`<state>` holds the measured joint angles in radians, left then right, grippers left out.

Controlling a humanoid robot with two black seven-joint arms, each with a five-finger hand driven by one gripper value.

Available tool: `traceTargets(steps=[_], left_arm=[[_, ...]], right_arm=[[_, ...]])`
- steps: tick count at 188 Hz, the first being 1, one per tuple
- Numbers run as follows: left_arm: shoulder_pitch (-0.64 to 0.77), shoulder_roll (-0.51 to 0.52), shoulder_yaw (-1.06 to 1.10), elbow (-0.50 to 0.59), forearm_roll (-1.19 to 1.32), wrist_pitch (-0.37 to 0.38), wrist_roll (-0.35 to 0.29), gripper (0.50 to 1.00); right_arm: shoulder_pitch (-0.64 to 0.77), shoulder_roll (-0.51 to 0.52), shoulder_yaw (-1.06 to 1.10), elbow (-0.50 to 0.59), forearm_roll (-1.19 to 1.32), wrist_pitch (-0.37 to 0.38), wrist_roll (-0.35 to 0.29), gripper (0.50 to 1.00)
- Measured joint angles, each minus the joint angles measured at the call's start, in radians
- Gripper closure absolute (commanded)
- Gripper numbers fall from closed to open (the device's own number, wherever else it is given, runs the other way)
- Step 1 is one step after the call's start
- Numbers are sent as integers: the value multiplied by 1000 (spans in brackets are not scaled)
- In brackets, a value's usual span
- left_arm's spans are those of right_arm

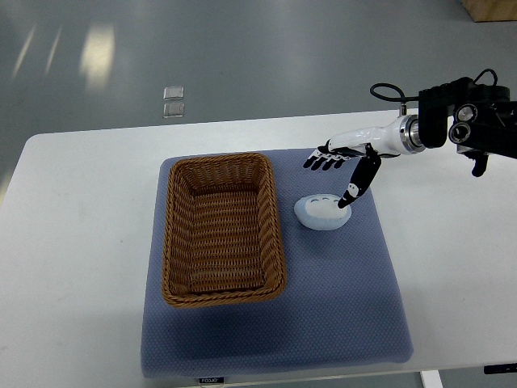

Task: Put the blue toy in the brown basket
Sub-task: 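Lower the right hand and close its fingers around the toy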

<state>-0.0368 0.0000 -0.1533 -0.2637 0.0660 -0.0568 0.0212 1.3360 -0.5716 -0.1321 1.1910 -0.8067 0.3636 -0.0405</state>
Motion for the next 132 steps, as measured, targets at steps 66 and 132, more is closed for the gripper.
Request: traceTargets(steps=[66,132], left_arm=[[0,0,-4,7,0,0,0,500],[0,0,-5,9,0,0,0,500]], right_arm=[[-74,33,-12,4,-81,-122,10,595],[-131,41,-10,4,-85,-170,10,597]])
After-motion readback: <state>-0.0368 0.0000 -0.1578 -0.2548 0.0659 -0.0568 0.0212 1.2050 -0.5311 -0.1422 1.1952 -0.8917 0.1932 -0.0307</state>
